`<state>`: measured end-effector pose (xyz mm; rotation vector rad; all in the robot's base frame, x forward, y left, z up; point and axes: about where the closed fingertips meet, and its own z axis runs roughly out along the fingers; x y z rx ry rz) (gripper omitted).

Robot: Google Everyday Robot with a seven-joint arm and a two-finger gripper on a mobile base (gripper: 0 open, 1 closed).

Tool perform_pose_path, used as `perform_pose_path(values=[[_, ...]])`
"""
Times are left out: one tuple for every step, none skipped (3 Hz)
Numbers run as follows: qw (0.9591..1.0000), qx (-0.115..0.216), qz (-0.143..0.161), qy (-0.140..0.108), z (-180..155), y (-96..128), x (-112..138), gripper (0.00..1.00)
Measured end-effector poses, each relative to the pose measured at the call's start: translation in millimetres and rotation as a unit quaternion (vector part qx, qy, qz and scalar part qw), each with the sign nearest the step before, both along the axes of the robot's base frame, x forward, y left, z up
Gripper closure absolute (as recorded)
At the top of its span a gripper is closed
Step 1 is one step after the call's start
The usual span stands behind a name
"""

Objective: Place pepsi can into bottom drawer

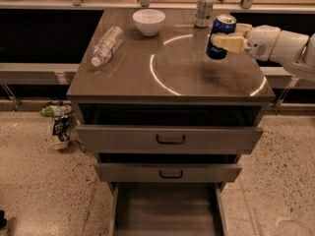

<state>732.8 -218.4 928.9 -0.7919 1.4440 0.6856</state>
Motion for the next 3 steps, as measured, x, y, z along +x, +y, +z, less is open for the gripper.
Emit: perform_pose_path(values=[[1.0000, -0.001, 0.000, -0.001, 1, 1, 1, 1.00], [0.9999, -0.008, 0.007, 0.008, 11, 3, -18, 1.00], [0.9989, -0.024, 0.025, 0.033, 33, 21, -93, 1.00]])
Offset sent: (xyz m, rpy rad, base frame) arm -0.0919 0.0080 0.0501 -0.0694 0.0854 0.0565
